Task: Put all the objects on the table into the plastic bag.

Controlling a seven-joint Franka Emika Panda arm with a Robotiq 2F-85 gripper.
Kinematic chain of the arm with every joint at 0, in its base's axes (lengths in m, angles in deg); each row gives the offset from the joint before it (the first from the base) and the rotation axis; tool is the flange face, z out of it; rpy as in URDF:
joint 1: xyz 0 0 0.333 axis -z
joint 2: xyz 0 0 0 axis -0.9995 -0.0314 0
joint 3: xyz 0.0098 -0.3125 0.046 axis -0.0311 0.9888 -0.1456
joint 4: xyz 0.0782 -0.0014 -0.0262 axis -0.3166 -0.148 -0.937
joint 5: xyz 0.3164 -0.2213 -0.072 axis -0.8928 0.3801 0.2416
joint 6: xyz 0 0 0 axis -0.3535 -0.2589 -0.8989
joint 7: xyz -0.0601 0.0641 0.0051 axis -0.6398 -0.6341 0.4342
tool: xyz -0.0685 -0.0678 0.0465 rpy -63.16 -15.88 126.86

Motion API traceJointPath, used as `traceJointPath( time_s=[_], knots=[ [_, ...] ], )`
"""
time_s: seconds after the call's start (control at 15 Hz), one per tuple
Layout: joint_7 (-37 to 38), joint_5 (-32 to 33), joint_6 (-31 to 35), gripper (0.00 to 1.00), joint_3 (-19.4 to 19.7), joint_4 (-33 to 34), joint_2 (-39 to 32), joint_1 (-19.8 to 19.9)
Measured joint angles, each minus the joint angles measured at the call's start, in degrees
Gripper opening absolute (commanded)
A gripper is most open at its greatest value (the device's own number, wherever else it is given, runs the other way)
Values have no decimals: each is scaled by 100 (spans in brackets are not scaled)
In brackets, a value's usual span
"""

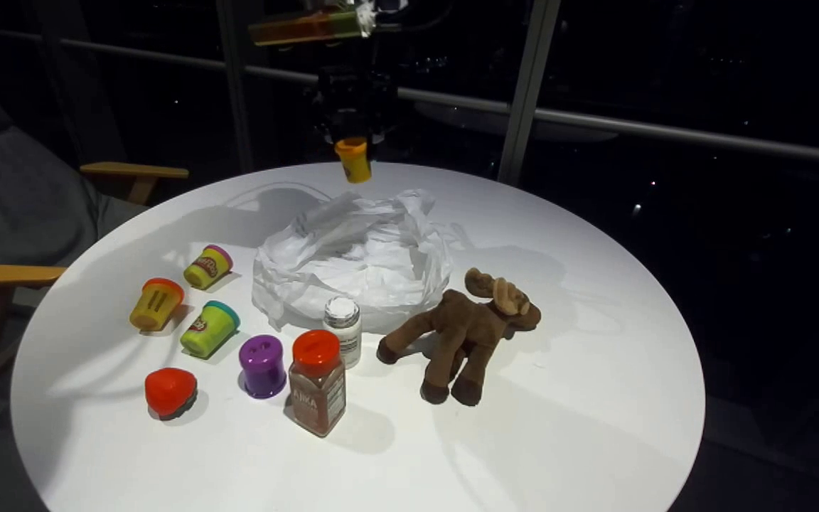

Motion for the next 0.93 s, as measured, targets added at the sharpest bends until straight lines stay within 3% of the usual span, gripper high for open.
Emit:
traceJointPath(
  time_s=[0.4,0.67,0.93],
  knots=[
    [-941,-693,-612,24,-186,530,-677,710],
    [-1025,-675,-676,24,-196,721,-960,717],
    [-1025,-667,-299,24,-144,831,-1133,723]
  ],
)
